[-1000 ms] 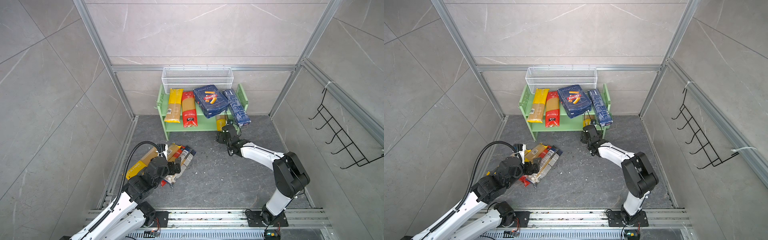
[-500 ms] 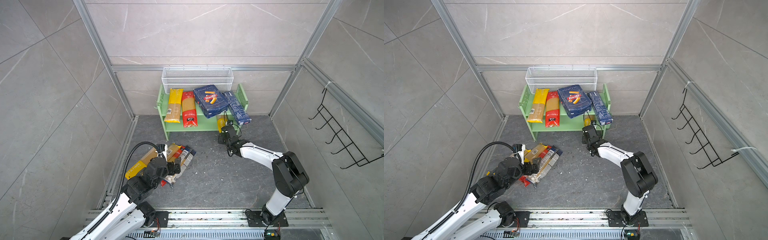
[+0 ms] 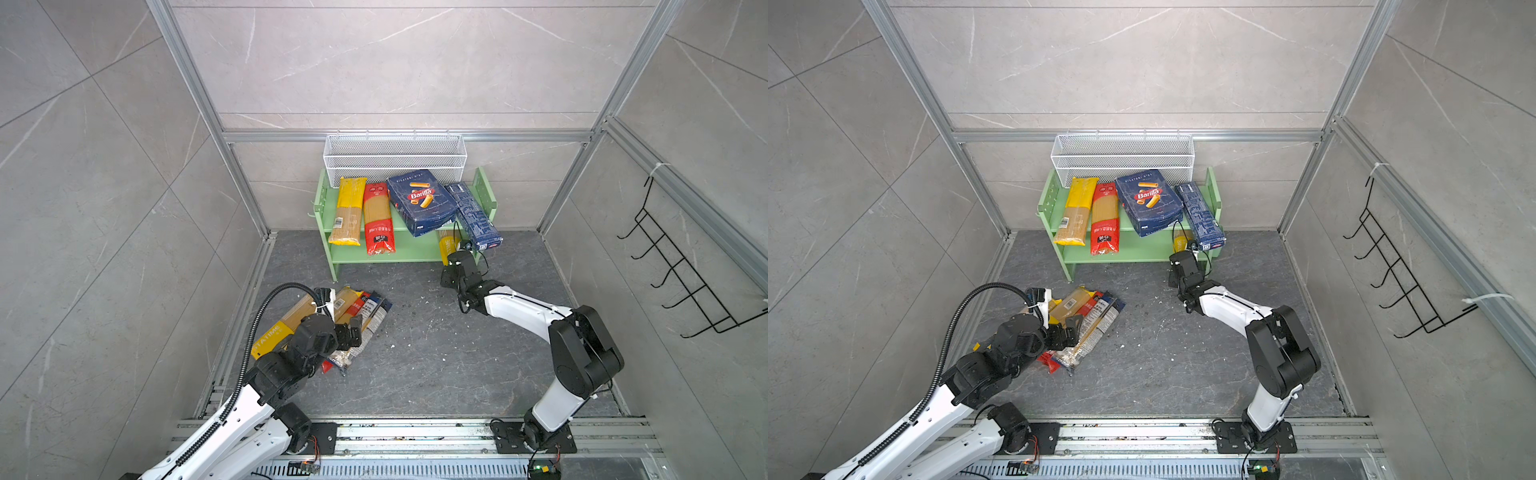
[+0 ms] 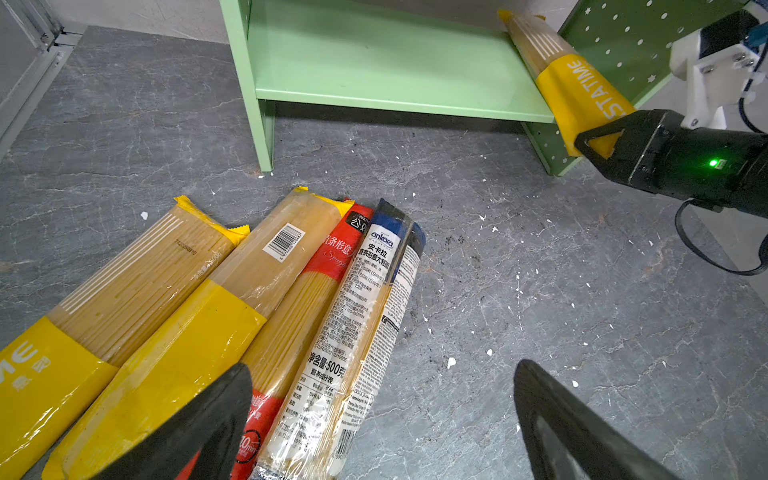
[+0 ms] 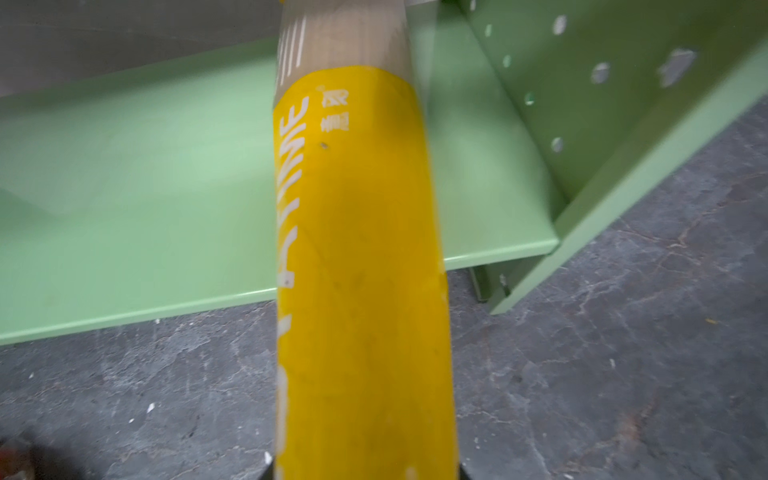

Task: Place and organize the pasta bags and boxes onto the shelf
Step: 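Lower the PASTATIME bag upright against the shelf end with the right gripper, then open the right gripper and release the PASTATIME bag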

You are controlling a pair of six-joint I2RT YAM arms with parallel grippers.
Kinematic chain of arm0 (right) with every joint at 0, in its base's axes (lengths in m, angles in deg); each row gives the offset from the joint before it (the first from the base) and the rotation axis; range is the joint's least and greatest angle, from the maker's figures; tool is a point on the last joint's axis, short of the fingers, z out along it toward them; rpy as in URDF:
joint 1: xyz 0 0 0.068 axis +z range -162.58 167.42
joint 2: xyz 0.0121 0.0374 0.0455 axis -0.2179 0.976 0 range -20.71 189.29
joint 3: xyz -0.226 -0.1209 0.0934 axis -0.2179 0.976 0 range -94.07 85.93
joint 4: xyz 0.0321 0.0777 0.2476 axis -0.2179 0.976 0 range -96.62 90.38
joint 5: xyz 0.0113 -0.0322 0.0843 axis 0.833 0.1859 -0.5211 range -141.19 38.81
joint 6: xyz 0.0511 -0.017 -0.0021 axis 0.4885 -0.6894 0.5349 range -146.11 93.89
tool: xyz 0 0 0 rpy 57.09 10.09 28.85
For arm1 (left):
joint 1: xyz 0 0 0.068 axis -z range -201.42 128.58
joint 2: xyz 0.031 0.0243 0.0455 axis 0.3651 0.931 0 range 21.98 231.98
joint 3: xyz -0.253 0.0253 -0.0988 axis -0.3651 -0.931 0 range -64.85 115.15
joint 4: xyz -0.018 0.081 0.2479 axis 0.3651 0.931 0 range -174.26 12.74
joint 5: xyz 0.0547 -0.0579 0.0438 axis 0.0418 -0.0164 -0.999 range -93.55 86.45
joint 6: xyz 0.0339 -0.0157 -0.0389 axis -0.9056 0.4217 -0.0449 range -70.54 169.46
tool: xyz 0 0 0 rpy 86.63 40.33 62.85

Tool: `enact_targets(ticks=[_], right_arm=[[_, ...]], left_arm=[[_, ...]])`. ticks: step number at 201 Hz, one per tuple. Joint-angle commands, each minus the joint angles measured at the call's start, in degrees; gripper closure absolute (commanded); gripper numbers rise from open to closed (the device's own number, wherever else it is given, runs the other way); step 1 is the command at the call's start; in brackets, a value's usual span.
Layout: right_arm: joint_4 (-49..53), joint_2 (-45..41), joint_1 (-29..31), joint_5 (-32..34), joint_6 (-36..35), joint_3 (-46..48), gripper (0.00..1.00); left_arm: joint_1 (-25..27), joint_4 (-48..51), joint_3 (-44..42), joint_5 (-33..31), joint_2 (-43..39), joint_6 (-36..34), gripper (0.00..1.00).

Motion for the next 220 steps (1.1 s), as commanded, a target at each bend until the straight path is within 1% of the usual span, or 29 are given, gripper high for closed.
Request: enact_targets(ticks=[1, 44, 60, 72, 80, 90, 97, 108, 127, 173, 196, 220], right_arm=[[3.26, -1.25, -2.98, 2.20, -0.17, 2.05, 0.78], [2.93, -1.47, -5.68, -0.65, -1.24, 2.11, 0.76], [2.96, -1.48, -6.16, -1.31, -1.48, 1.91, 0.71], [2.76, -1.72, -6.23, -1.94, -1.71, 1.97, 0.60], [2.31, -2.07, -6.25, -2.69, -1.79, 2.48, 0.49], [1.70, -2.88, -6.25, -3.51, -1.84, 3.12, 0.30], [1.48, -3.42, -6.27, -4.26, -1.71, 3.59, 0.21], [1.72, -4.07, -6.23, -5.17, -1.76, 3.91, 0.14], [1.72, -5.37, -6.23, -6.49, -1.66, 4.64, 0.11], [2.92, -9.35, -6.00, -9.22, -0.24, 6.59, 0.06], [3.34, -12.26, -4.89, -8.70, 0.44, 8.66, 0.04], [5.53, -15.58, -3.17, -7.75, 2.52, 11.33, 0.03]], left_arm=[[0.23, -0.54, 0.50, 0.11, 0.69, 0.64, 0.00], [0.16, -2.22, 0.84, 0.74, 2.91, 0.43, 0.00], [0.31, -2.48, 0.93, 0.74, 3.28, 0.47, 0.00], [0.31, -2.63, 0.93, 0.74, 3.41, 0.53, 0.00], [0.25, -2.59, 0.93, 0.74, 3.32, 0.52, 0.00], [0.30, -2.55, 1.01, 0.66, 3.23, 0.55, 0.00], [0.37, -2.43, 1.02, 0.58, 3.14, 0.56, 0.00], [0.34, -2.33, 1.04, 0.65, 2.98, 0.50, 0.00], [0.48, -2.00, 1.02, 0.75, 2.59, 0.44, 0.00], [0.81, -0.81, 0.86, 1.05, 0.41, 0.83, 0.00], [0.86, 1.62, 1.64, -0.78, 0.07, 1.18, 0.00], [0.86, 4.15, 2.36, -0.65, 2.10, 1.69, 0.00]])
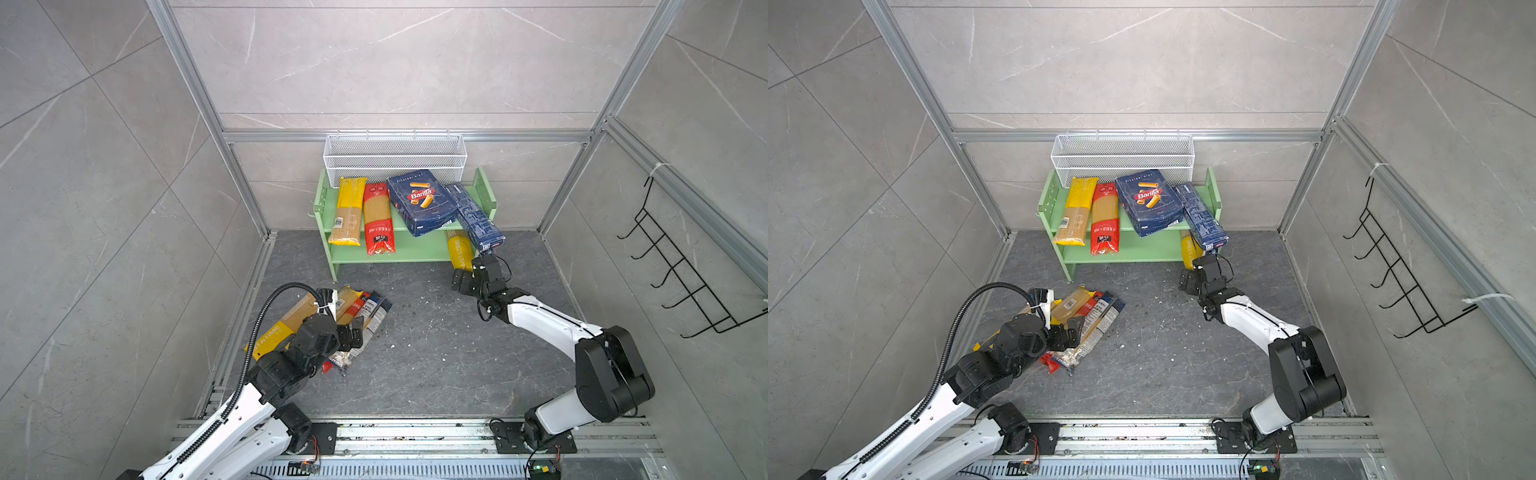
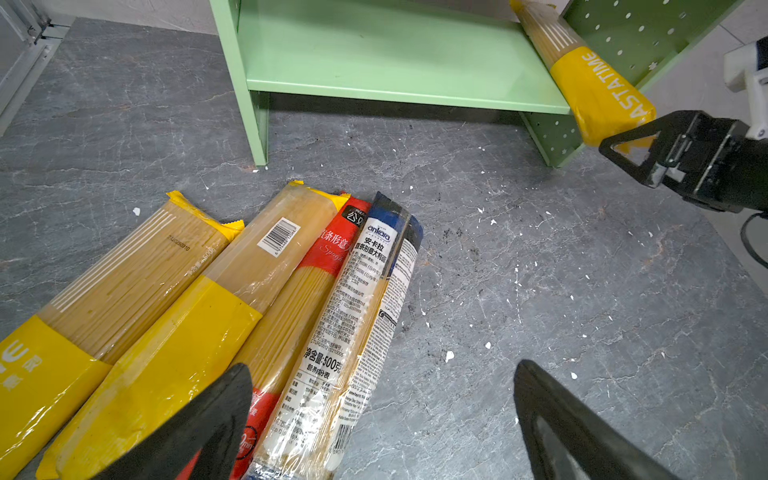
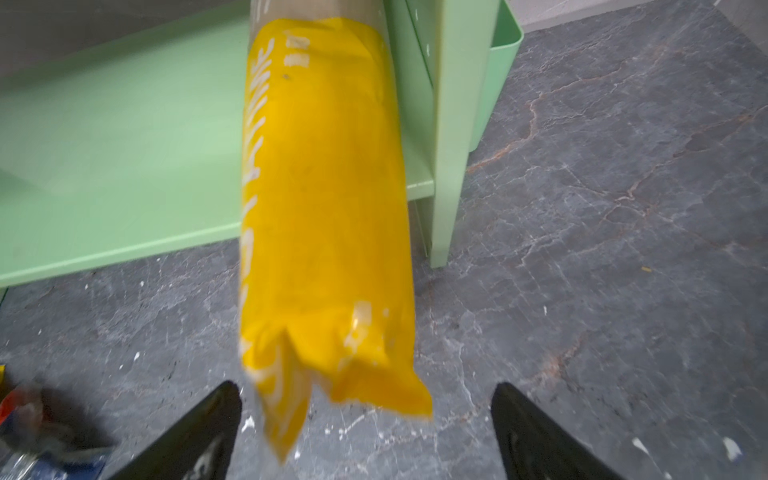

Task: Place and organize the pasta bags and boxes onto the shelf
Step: 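Open the right gripper and release the PASTATIME bag, then withdraw the right gripper toward the robot while the left lowers onto the clear bag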

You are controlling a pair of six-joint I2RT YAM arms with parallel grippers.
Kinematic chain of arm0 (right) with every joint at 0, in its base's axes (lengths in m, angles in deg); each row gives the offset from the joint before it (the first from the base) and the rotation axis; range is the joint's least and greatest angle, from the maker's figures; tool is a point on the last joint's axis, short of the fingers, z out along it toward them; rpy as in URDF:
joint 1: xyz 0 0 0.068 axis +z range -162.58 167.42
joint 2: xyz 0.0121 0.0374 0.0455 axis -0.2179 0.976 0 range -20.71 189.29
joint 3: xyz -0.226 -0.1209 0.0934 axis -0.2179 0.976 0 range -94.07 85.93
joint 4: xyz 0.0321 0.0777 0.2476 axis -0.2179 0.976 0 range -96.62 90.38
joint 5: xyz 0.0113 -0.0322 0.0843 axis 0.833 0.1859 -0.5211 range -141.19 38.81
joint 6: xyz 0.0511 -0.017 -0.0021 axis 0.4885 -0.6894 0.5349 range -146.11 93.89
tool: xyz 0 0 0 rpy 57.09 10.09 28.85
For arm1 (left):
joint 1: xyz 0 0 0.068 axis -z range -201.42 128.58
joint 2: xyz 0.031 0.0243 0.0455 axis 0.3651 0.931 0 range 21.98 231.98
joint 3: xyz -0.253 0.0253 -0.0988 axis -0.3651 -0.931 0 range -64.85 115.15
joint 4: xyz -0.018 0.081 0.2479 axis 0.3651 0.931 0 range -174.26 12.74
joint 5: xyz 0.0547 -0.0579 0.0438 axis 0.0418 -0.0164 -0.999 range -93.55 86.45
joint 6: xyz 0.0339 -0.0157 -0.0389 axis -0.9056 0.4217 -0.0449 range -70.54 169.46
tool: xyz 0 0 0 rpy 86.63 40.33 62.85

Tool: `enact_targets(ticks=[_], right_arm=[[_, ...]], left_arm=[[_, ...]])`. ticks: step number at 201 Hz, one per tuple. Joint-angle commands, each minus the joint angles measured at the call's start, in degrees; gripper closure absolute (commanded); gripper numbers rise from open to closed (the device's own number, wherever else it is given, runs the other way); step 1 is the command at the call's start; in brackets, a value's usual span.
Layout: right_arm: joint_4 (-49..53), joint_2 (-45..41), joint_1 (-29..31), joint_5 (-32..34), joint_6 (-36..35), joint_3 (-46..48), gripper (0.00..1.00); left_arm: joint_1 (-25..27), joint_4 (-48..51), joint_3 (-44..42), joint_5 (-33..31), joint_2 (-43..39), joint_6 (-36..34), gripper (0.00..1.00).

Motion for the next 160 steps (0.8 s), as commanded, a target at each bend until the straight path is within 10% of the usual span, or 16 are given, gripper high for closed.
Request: enact_targets(ticks=[1, 160], right_arm=[[2.29, -4.63, 1.83, 0.94, 2.85, 2.70, 0.03], [18.29, -28.46, 43.51, 11.87, 20.42, 20.47, 0.01]], left_arm=[[0.24, 2.94, 2.15, -0.55, 1.37, 1.49, 0.00], [1.41, -11.03, -12.94, 2.66, 23.78, 14.16, 0.00]])
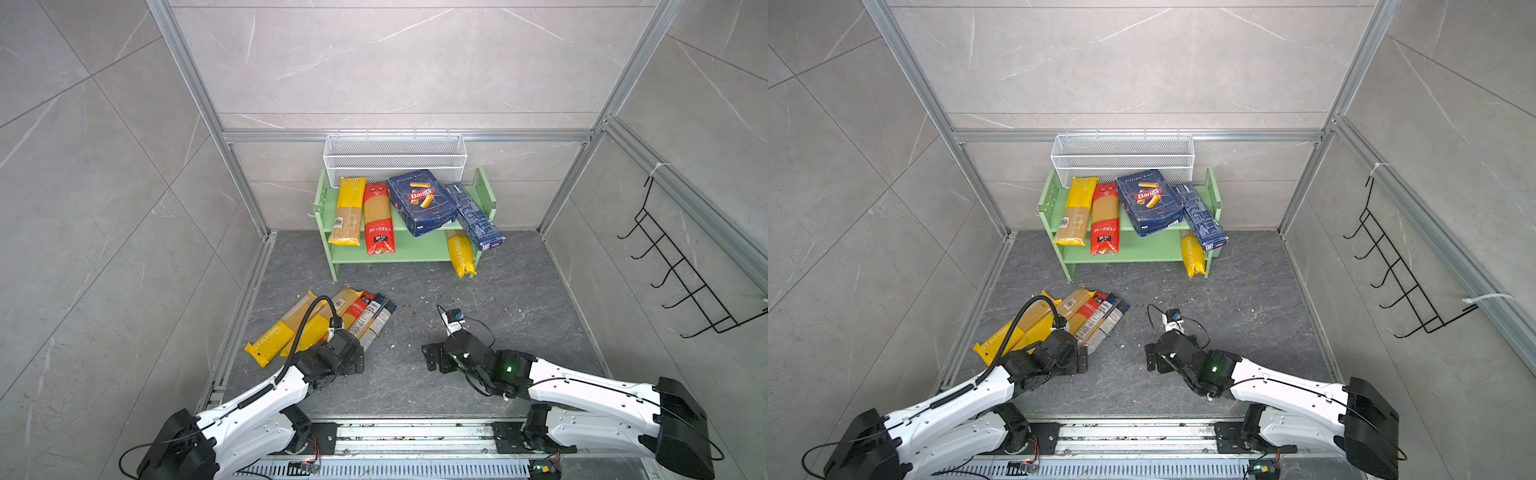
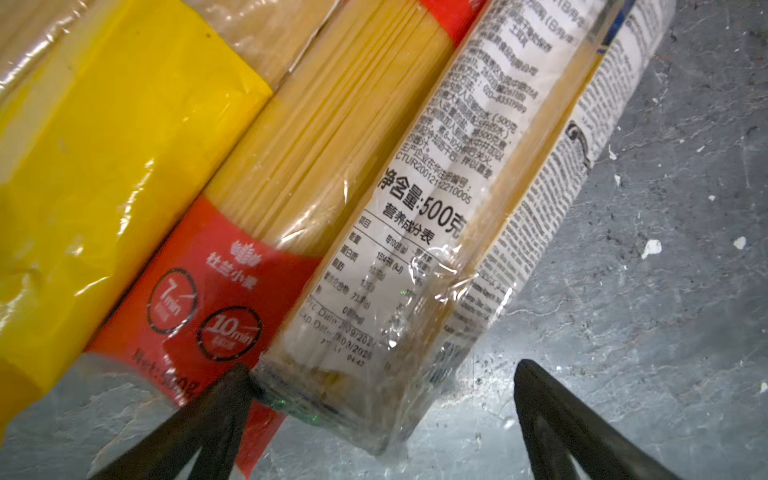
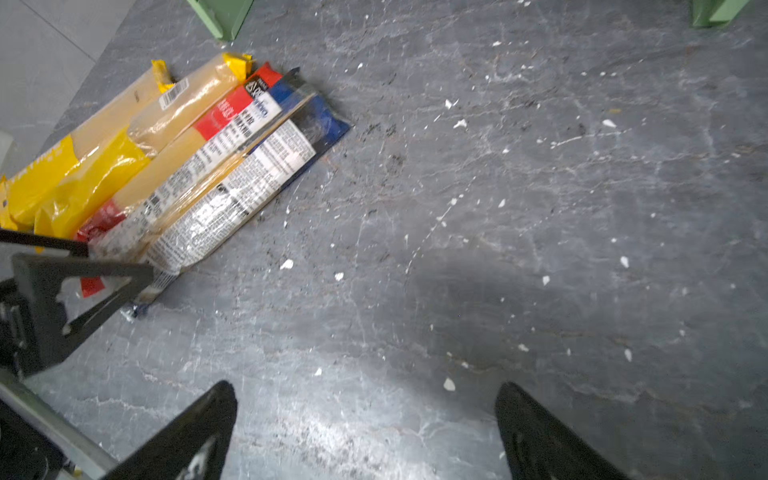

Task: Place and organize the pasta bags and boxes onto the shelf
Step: 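Withdraw the right gripper toward the robot while the left lowers onto the clear bag, then close the left gripper on the clear spaghetti bag with blue top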

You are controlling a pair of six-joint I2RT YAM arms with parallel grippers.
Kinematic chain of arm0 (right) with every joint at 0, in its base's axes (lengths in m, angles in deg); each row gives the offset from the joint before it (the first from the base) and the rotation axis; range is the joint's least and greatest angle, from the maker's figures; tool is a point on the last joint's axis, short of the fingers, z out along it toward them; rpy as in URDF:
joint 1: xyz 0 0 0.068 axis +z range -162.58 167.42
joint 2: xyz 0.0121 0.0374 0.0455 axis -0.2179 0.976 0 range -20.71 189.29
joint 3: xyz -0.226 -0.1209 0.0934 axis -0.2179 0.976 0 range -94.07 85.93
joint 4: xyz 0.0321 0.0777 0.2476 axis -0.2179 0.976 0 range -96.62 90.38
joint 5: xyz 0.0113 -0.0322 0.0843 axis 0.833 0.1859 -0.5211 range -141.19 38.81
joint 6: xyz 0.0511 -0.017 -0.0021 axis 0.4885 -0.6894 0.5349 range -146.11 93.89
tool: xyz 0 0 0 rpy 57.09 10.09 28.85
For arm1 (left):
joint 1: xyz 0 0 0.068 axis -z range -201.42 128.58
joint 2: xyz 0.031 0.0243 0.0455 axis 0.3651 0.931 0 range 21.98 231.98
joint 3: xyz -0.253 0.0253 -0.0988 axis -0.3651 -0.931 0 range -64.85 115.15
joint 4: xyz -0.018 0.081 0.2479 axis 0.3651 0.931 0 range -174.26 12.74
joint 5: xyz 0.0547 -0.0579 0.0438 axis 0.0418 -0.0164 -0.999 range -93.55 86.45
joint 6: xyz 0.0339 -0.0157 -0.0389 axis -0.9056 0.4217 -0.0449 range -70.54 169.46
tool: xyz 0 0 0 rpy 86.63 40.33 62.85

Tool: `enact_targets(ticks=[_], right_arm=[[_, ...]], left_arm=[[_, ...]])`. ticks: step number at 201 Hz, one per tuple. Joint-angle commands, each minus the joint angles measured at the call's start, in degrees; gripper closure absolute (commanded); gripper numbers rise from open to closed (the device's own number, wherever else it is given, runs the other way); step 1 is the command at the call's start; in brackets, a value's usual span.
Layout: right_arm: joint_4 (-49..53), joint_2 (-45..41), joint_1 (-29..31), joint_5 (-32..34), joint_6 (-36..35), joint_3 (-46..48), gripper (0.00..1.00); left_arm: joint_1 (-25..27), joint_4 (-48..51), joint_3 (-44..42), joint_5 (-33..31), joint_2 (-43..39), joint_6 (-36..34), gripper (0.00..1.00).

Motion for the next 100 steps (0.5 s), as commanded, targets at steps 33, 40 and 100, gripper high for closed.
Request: enact_targets(ticks=[33, 40, 100], right_arm=[[8.62, -10.22, 5.65, 7.28, 5.57, 4.08, 0.01], [10.14, -11.81, 5.87, 7.72, 5.57, 4.25, 0.01], [19.84, -23.50, 6.05, 10.61, 5.92, 5.58, 0.01]], left_arm=[[5.78, -10.04, 3.55, -2.05, 14.43, 2.83, 0.00], [7.57, -9.95, 4.60, -2.72, 15.90, 2.55, 0.00], [18.19, -6.96, 12.72, -4.48, 21.32, 4.29, 0.00]])
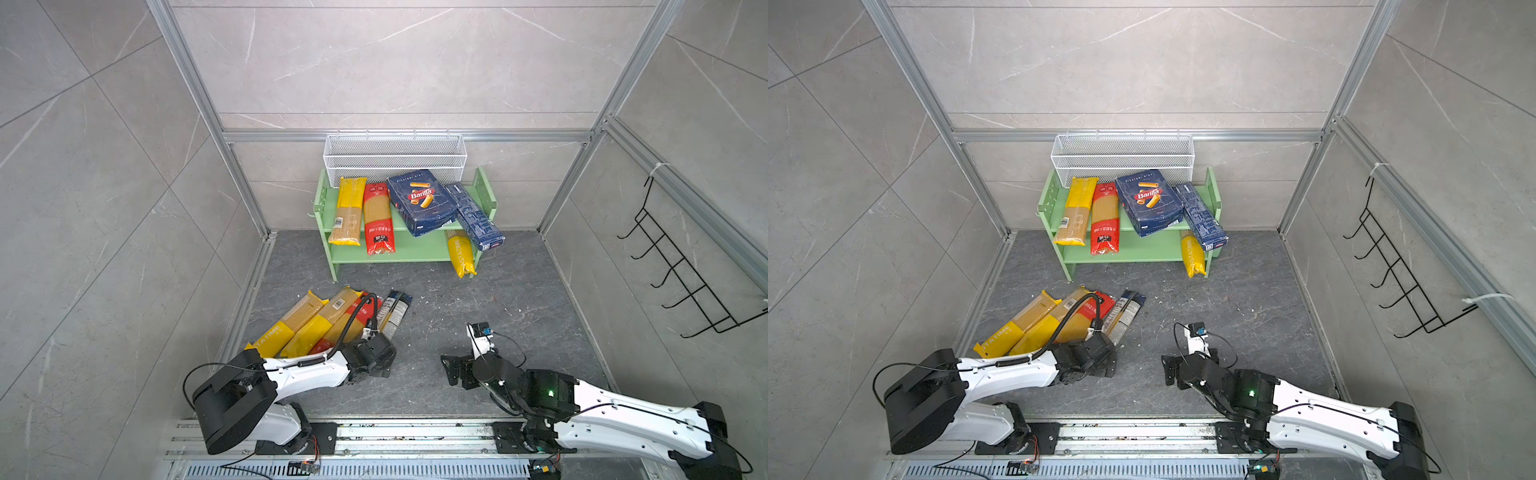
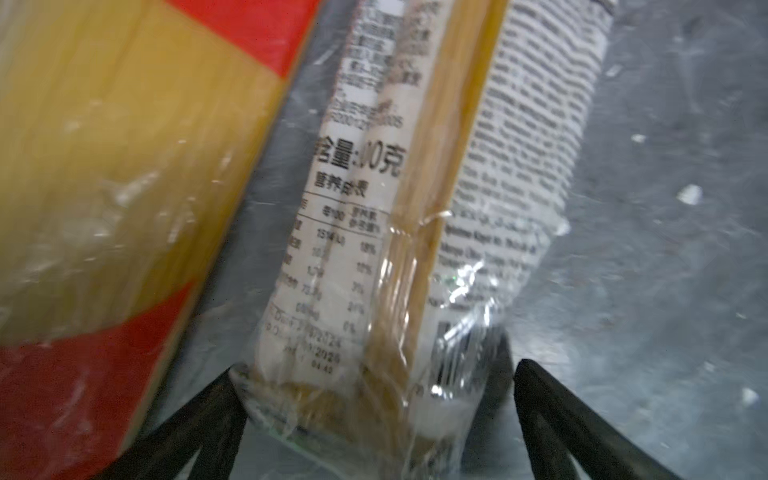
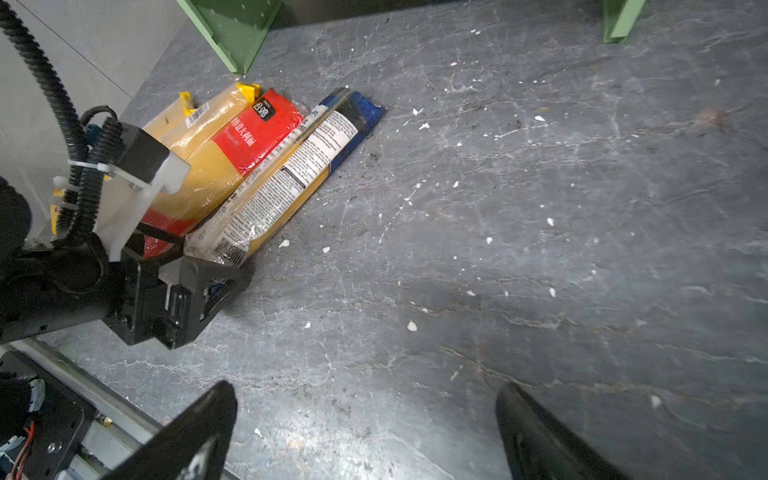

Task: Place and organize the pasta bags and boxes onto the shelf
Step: 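Close the left gripper on the clear spaghetti bag with blue top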

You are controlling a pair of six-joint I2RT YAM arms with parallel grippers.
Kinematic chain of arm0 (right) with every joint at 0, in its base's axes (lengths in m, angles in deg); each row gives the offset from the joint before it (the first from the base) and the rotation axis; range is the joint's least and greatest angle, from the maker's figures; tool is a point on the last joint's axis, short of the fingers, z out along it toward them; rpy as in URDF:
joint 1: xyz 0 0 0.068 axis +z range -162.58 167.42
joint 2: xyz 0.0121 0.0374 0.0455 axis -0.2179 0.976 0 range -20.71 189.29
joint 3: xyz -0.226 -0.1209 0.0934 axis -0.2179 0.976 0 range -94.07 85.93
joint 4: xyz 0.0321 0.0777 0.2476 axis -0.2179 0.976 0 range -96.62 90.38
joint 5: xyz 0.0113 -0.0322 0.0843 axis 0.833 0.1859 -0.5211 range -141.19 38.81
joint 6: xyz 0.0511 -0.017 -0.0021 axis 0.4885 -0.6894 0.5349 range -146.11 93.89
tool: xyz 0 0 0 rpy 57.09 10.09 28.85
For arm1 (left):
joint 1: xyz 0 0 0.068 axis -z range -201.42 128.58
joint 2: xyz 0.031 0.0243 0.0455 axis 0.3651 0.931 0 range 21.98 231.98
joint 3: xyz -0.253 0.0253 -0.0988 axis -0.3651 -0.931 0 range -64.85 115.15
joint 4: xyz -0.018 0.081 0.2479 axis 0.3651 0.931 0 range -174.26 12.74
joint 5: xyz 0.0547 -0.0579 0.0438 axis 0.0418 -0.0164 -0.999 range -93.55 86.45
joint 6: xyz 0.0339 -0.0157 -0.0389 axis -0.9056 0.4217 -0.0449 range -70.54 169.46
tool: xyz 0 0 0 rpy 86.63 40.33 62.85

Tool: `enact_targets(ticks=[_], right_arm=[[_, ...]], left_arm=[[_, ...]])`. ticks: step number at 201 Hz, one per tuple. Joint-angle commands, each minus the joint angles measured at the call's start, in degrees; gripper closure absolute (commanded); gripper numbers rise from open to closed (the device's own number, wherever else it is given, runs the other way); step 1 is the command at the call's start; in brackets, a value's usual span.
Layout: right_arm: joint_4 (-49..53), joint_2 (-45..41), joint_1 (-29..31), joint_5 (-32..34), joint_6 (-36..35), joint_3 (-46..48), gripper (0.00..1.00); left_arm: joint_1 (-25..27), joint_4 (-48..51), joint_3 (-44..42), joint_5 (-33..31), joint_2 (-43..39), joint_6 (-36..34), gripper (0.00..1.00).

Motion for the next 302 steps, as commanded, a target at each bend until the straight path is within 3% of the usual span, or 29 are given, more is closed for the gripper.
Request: enact_targets(ticks=[1, 37, 82, 98, 132, 197, 229, 257, 261, 270, 282, 302], right_arm=[[6.73, -2.93, 0.32, 2.97, 1.09, 0.99, 0.01], [10.94, -8.10, 0.35, 4.14, 1.17, 1.12, 0.01], [14.57, -11.09, 0.34, 5.45, 1.66, 1.09, 0.01], [15.21, -11.82, 0.30, 5.48, 1.61, 0.90, 0.01], [16.64, -13.89, 0.34, 5.46, 1.67, 0.26, 0.01], [17.66, -12.07, 0.35, 6.78, 1.20, -1.96, 0.01], [18.94, -11.32, 0.30, 7.43, 0.91, -3.52, 0.01], [19.82, -10.85, 0.35, 8.25, 1.00, -4.41, 0.01], [19.83, -10.73, 0.28, 8.31, 1.00, -4.50, 0.01], [19.75, -10.42, 0.30, 8.29, 1.09, -4.71, 0.01], [19.65, -9.71, 0.35, 8.18, 1.05, -5.14, 0.01], [19.49, -7.82, 0.35, 8.37, 1.00, -5.96, 0.01]], left_arm=[[3.03, 0.81, 4.00, -1.39, 0.04, 2.39, 0.00], [5.94, 7.64, 6.60, -6.96, -2.24, 4.12, 0.00], [5.84, 3.69, 7.59, -10.45, 3.27, 4.25, 0.00], [5.83, -0.46, 6.80, -11.82, 6.16, 4.40, 0.00], [4.29, -18.58, -2.01, -12.14, 7.52, 4.92, 0.00], [3.68, -28.48, -6.82, -10.01, 16.96, 7.89, 0.00], [3.67, -28.58, -7.68, -8.18, 17.22, 8.34, 0.22], [3.71, -28.37, -9.80, -5.91, 15.18, 8.39, 0.54], [3.71, -28.33, -10.09, -5.62, 14.72, 8.33, 0.60], [3.81, -28.24, -11.03, -5.37, 13.37, 8.20, 0.84], [4.05, -28.33, -12.24, -5.44, 11.87, 8.18, 1.00], [4.72, -28.26, -14.07, -6.19, 9.49, 7.95, 1.00]])
